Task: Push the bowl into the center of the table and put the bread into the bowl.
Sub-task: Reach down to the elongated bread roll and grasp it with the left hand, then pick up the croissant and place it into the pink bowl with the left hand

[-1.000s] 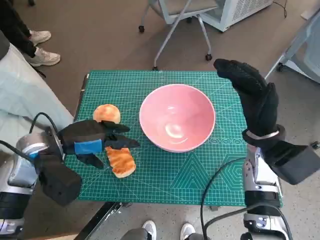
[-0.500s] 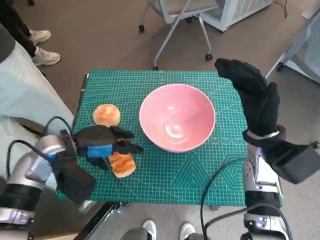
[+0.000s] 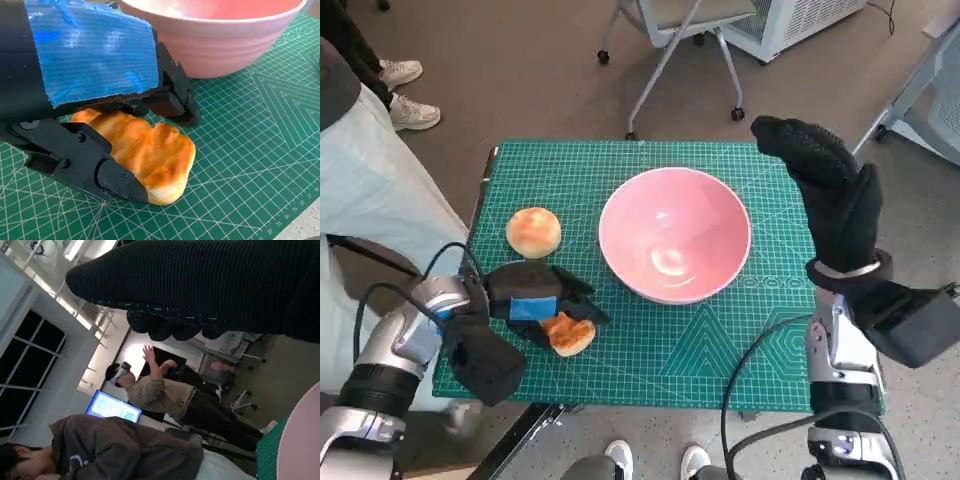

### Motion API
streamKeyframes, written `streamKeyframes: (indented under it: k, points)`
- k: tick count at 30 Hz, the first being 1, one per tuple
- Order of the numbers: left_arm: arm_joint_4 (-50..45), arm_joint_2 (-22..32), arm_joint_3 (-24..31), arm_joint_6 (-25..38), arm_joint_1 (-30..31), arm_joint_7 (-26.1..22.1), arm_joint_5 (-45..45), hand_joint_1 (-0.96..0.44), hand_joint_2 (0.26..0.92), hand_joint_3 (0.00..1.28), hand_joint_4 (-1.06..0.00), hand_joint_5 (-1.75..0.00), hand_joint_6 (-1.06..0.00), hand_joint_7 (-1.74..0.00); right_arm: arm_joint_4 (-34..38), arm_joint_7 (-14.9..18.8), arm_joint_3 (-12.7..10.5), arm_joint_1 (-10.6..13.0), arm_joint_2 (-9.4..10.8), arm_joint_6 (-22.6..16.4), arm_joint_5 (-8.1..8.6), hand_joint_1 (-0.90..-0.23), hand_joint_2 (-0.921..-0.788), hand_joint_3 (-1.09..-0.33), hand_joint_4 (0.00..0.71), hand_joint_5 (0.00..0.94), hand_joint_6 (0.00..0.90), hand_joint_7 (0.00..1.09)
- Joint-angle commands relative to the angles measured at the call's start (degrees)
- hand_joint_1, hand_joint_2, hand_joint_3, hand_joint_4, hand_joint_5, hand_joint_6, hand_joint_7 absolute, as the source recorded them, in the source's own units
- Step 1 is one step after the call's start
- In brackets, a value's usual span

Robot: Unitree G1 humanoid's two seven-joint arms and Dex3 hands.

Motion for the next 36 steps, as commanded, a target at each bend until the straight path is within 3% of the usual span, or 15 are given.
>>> streamKeyframes:
  k: [1, 5, 10, 26, 36]
  points:
    - [0.6, 0.48, -1.18, 0.82, -0.55, -2.47, -0.49, 0.0, 0.92, 0.07, -0.7, -0.98, -0.67, -1.0, 0.26, 0.45, -0.21, 1.55, -0.57, 0.61, -0.28, -0.65, -0.921, -0.747, 0.178, 0.001, 0.001, 0.6]
    - [-0.29, 1.01, -0.94, 1.18, -1.15, -3.75, -1.26, 0.0, 0.919, 0.07, -0.68, -1.18, -0.66, -1.07, 0.22, 0.51, -0.24, 1.6, -0.5, 0.68, -0.1, -0.65, -0.921, -0.745, 0.178, 0.002, 0.003, 0.6]
    - [-1.61, 1.62, -0.23, 1.76, -1.33, -4.65, -2.45, 0.0, 0.92, 0.07, -0.66, -1.22, -0.67, -1.09, 0.41, 0.48, -0.22, 1.58, -0.33, 0.53, -0.13, -0.651, -0.921, -0.744, 0.178, 0.002, 0.006, 0.59]
    - [-7.81, 3.96, 3.64, 3.49, -0.7, -6.57, -8.33, 0.0, 0.92, 0.07, -0.66, -1.23, -0.67, -1.09, 0.8, 0.57, -0.34, 1.5, -0.44, 0.22, -0.23, -0.651, -0.921, -0.742, 0.18, 0.002, 0.011, 0.59]
    - [-23.91, 6.58, 12.71, 12.95, -3.16, -9.48, -21.31, 0.0, 0.916, 0.03, -0.71, -1.1, -0.72, -1.11, 1.24, 1.75, -1.33, 0.98, -0.83, 1.24, 1.34, -0.64, -0.921, -0.742, 0.18, 0.002, 0.015, 0.58]
